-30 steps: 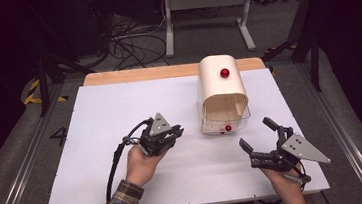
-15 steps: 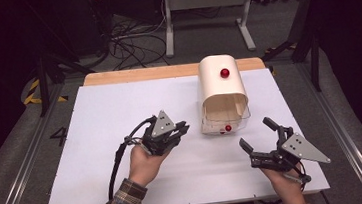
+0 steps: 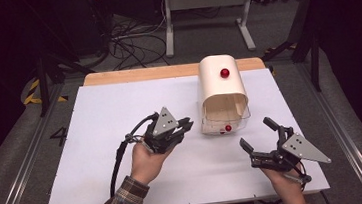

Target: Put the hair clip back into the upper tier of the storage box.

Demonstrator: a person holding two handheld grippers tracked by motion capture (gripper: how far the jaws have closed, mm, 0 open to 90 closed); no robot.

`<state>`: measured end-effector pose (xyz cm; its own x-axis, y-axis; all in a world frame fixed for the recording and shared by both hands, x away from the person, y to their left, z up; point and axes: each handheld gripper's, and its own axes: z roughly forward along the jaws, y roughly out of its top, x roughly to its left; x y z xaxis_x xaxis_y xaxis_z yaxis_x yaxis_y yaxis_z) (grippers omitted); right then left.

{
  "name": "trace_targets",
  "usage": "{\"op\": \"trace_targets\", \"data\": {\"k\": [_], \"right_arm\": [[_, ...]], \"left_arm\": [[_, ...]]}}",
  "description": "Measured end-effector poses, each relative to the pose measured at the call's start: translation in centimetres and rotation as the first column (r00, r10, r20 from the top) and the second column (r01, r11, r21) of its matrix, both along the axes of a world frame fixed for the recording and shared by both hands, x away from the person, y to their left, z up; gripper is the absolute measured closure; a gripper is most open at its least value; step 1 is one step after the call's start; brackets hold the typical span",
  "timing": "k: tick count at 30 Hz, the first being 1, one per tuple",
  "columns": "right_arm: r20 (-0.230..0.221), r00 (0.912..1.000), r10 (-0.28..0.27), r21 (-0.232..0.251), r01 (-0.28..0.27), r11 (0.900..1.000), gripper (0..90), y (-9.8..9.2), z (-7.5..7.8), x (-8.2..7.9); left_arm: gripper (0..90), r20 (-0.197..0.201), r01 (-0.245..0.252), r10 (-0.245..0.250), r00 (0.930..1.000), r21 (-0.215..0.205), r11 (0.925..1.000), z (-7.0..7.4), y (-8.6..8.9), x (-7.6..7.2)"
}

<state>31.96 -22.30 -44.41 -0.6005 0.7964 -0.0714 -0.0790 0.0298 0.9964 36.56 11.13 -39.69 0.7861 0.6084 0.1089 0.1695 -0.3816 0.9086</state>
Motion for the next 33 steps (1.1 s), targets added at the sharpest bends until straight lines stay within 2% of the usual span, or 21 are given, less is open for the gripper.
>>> {"op": "trace_targets", "data": {"k": [6,8,23,33], "right_arm": [[-0.001,1.0000,0.000,-0.001,0.000,1.000,2.8,0.0,0.0,0.0],[-0.002,1.0000,-0.001,-0.001,0.001,1.000,2.8,0.0,0.0,0.0],[0.004,1.0000,-0.003,0.004,0.003,1.000,2.8,0.0,0.1,-0.1],[0.001,1.0000,-0.006,0.004,0.006,1.000,2.8,-0.1,0.1,-0.1]], "left_arm": [[79.9,0.012,0.007,-0.006,0.9999,-0.012,0.9999,0.4,0.0,0.1],[80.0,0.005,0.006,-0.006,1.0000,-0.023,0.9997,0.4,0.0,0.0],[79.9,0.036,0.023,-0.022,0.9991,-0.037,0.9990,1.7,-0.8,0.2],[79.9,0.036,0.026,-0.023,0.9991,-0.071,0.9971,2.1,-1.2,0.2]]}}
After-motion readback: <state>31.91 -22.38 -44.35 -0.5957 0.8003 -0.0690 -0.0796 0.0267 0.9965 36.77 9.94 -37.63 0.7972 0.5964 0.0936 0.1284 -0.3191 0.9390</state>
